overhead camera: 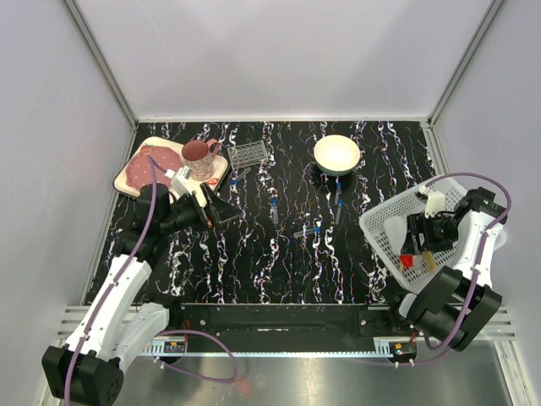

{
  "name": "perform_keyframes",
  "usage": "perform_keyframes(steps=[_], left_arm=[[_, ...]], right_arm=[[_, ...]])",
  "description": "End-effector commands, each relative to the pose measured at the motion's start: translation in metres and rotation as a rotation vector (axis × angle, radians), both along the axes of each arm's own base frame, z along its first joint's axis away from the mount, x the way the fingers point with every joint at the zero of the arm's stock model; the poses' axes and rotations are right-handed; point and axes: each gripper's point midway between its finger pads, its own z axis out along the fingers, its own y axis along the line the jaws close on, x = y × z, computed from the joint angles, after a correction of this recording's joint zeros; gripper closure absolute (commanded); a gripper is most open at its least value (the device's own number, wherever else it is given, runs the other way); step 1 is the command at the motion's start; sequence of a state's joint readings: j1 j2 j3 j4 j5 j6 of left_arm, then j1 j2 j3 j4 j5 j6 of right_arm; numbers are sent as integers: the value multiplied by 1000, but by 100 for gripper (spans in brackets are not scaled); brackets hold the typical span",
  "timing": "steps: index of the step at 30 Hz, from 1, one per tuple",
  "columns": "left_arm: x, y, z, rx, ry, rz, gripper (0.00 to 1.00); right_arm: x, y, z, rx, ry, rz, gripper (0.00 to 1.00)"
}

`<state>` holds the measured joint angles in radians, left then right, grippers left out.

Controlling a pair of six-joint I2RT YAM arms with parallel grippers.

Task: Organize the chemistry lab equipment

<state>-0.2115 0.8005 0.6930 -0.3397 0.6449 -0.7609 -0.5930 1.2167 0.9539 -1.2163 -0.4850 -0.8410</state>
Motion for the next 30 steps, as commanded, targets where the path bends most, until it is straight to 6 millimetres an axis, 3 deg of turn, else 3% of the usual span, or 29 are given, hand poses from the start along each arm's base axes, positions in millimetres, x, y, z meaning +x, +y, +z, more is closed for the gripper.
perform_keyframes(steps=[1, 4, 8, 13, 20, 26, 30], left_arm=[[-3, -14, 14, -40, -46, -71, 1], [-6, -27, 12, -23, -38, -109, 1], [-11, -46, 6, 22, -24, -159, 1], [-10, -66, -12, 167, 10, -190, 1], [1, -73, -35, 370, 91, -175, 1], [20, -87, -37, 485, 93, -169, 1], [26, -95, -49, 555, 107, -177, 1]], right_arm=[[12, -16, 31, -108, -102, 9, 20], [20, -17, 52, -115, -149, 12, 11], [31, -10, 76, -70, -202, 22, 5], [42, 22, 112, 100, -321, 66, 1], [52, 62, 157, 308, -523, 135, 0], [56, 82, 173, 451, -637, 148, 0], [58, 86, 171, 505, -638, 142, 0]])
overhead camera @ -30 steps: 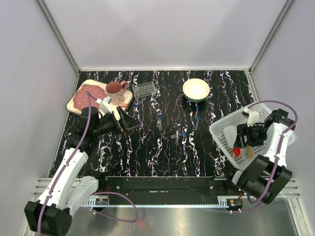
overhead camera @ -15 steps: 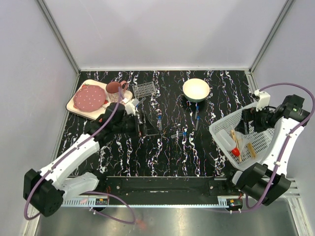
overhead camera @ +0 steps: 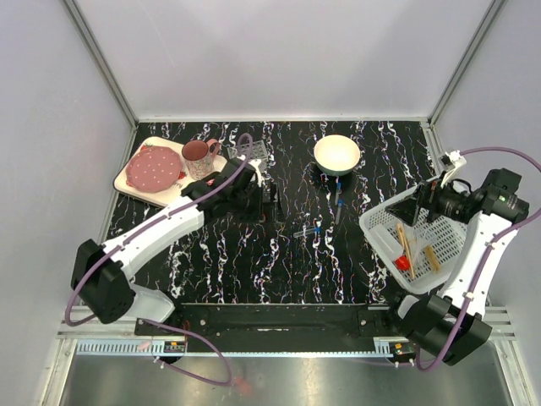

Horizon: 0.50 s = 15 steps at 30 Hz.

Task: Organize the chemistry lab equipment

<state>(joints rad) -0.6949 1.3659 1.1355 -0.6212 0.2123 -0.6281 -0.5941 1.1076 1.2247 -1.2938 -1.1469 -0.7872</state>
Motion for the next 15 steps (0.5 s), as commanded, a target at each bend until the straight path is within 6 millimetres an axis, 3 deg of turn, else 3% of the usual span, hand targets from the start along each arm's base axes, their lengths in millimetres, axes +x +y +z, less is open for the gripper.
perform_keyframes(steps=[1, 15], left_arm=[[14, -3, 3, 87, -54, 2, 1], [31, -26, -32, 290, -24, -87, 7]], right_arm=[[4, 10, 13, 103, -56, 34, 0], [4, 7, -16, 133, 42, 32, 0]])
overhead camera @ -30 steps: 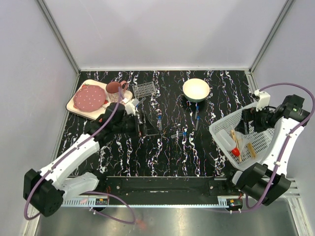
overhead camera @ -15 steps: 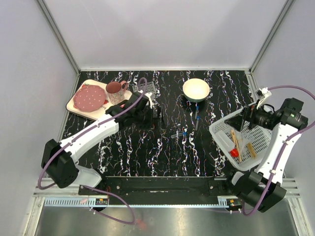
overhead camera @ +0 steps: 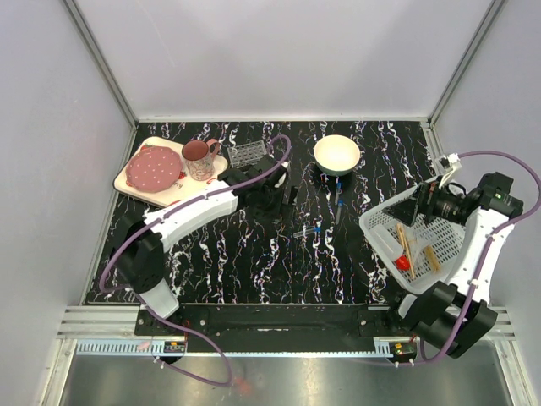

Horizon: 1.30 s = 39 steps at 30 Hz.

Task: Organize the chemistry lab equipment

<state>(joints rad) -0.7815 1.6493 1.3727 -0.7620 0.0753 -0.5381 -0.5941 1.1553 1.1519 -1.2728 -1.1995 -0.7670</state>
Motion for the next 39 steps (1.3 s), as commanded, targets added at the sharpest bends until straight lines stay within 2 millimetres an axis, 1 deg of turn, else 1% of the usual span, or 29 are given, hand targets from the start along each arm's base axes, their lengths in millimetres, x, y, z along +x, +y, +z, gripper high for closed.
perform_keyframes(steps=[1, 2, 4, 5, 7, 8, 13, 14, 15, 16, 17, 18, 19, 20, 22, 23, 25, 28, 31, 34, 39], left_arm=[[12, 1, 1, 64, -36, -14, 7], [14, 0, 0, 72, -42, -15, 7], [16, 1, -8, 97, -27, -16, 7], [18, -1, -6, 99, -31, -20, 7], [19, -1, -14, 120, -11, -25, 8], [25, -1, -17, 143, -20, -18, 9], [34, -1, -29, 206, -10, -16, 12], [40, -2, -33, 224, -16, -17, 12], [42, -3, -34, 233, -19, -18, 14], [44, -1, -36, 248, -14, -18, 18], [50, -3, -39, 260, -18, -15, 20], [52, -3, -42, 269, -14, -12, 21], [55, -4, -41, 272, -13, -9, 23], [57, -5, -48, 282, -2, -7, 24], [62, -6, -50, 283, -2, -2, 25], [64, -5, -56, 294, 9, 1, 26], [69, -6, -58, 292, 10, 5, 26], [79, -2, -68, 296, 30, 29, 28], [87, 0, -71, 289, 41, 44, 30], [93, -3, -75, 278, 49, 43, 31], [96, -5, -81, 271, 66, 41, 31]], right_arm=[[1, 3, 1, 28, -22, 19, 0], [2, 2, 0, 30, -18, 20, 0], [2, 2, -2, 33, -12, 20, 0], [2, 2, -3, 37, -6, 20, 0], [2, 2, -6, 42, 0, 22, 0], [1, 3, -6, 48, 4, 23, 0], [0, 4, -9, 53, 10, 25, 0], [1, 3, -9, 53, 9, 26, 0], [0, 3, -9, 51, 8, 26, 0], [0, 4, -9, 52, 7, 27, 0], [1, 4, -9, 51, 8, 27, 0], [1, 4, -9, 53, 12, 27, 0], [1, 4, -9, 54, 13, 27, 0], [0, 4, -9, 55, 14, 26, 0], [1, 3, -10, 55, 14, 26, 0], [1, 3, -9, 53, 12, 27, 0], [1, 3, -9, 54, 13, 27, 0], [2, 2, -11, 56, 18, 26, 0], [3, 2, -11, 60, 24, 25, 0], [4, 2, -11, 61, 25, 26, 0], [4, 1, -13, 59, 30, 26, 0]])
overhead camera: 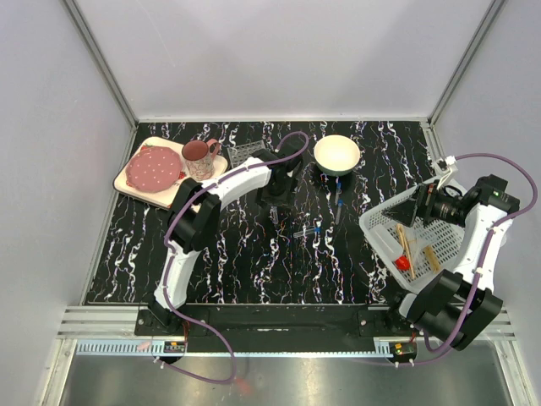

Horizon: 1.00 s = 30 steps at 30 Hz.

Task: Organize the chemistry lab equipment

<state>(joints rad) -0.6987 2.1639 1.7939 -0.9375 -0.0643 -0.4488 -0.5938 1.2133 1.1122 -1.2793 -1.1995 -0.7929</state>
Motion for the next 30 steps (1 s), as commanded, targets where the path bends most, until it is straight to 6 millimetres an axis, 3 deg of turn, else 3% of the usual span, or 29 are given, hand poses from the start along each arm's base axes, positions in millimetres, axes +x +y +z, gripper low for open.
perform_keyframes(steps=[1, 7, 21, 30], left_arm=[[9, -9, 5, -31, -14, -12, 31], [12, -7, 4, -45, -3, -10, 31], [31, -5, 38, -148, -84, -14, 30], [34, 1, 41, -173, -74, -39, 30]], right_arm=[[3, 3, 7, 13, -41, 16, 0], [3, 4, 6, 15, -30, 22, 0], [6, 6, 7, 10, -28, 31, 0], [6, 9, 6, 6, -21, 38, 0]])
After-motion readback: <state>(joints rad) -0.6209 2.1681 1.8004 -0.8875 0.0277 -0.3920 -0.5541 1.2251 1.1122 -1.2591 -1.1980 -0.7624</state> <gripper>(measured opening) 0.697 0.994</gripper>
